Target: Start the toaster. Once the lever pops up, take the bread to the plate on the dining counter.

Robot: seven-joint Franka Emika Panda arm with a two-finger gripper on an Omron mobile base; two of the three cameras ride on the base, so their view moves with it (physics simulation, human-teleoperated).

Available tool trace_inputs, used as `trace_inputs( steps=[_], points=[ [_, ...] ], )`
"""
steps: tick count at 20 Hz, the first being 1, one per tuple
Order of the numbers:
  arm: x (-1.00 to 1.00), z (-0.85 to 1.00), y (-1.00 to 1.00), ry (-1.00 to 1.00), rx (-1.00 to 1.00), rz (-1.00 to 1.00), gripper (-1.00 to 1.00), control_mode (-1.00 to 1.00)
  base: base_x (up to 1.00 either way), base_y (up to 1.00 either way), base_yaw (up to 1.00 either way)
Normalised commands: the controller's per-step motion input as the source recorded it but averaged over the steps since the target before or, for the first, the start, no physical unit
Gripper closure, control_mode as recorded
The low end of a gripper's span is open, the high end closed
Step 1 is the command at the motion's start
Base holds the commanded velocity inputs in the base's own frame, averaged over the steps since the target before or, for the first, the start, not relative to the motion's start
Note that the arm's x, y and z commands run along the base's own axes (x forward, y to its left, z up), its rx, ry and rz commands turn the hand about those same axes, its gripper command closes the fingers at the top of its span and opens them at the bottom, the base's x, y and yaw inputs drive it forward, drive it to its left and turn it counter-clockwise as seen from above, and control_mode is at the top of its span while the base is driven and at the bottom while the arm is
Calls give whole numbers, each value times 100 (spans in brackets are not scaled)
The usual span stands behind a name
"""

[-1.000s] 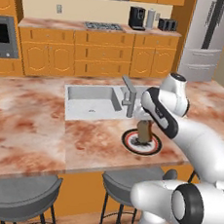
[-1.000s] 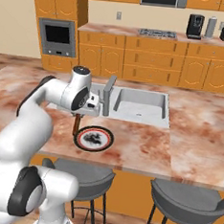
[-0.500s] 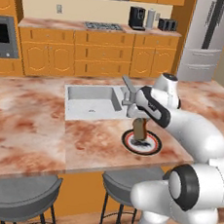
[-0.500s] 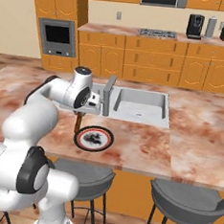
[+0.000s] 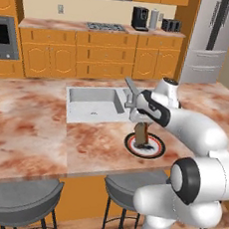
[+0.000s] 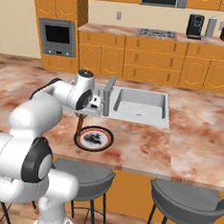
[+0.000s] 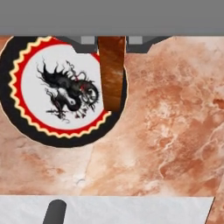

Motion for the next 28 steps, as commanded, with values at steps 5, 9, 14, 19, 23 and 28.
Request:
trace_inputs(
  steps=[5, 9, 14, 19, 23, 28],
  points=[
    [11, -29, 0, 0, 0, 0, 100, -100, 0, 0, 0],
    [19, -7, 0, 0, 0, 0, 100, -100, 0, 0, 0],
    [26, 0, 0, 0, 0, 0, 100, -100, 0, 0, 0],
    [26, -5, 0, 0, 0, 0, 100, -100, 0, 0, 0],
    [18, -20, 3, 1, 0, 0, 100, -100, 0, 0, 0],
    [3, -23, 0, 0, 0, 0, 100, -100, 0, 0, 0]
  ],
)
